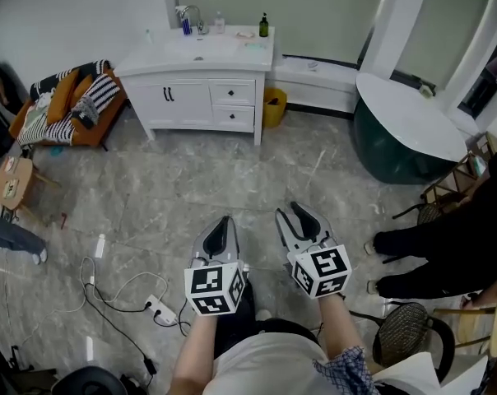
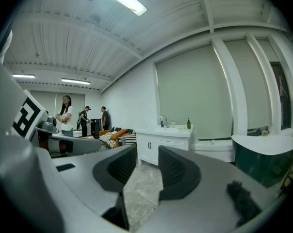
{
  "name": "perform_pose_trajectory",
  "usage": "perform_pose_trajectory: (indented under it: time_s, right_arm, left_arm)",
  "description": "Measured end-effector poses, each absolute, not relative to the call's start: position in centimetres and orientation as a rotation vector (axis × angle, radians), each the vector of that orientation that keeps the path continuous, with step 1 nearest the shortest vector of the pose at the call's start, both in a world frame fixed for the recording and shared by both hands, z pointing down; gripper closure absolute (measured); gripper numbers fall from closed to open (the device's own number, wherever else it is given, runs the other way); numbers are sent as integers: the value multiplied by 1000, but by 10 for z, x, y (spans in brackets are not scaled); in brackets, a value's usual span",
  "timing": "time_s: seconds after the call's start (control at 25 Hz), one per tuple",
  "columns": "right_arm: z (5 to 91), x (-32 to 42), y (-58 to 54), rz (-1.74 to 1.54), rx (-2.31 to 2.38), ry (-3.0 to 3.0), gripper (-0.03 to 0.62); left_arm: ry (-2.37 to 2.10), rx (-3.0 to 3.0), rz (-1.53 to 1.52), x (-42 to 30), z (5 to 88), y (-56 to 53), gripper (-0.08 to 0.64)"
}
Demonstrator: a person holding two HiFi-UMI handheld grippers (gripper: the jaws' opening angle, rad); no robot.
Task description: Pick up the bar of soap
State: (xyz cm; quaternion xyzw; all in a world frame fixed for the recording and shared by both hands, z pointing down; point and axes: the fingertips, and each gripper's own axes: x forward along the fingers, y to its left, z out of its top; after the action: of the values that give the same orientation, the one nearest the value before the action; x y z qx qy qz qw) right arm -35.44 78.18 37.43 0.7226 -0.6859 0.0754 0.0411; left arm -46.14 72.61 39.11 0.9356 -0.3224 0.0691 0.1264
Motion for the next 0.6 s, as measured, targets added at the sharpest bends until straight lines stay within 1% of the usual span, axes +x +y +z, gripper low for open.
perform_pose_trajectory:
  time_s: [0.6]
  right_arm:
    - [376,-306,670,268,2196,-1978,460]
  left_arm:
    - [-911,2732,206,-414,386,606,555]
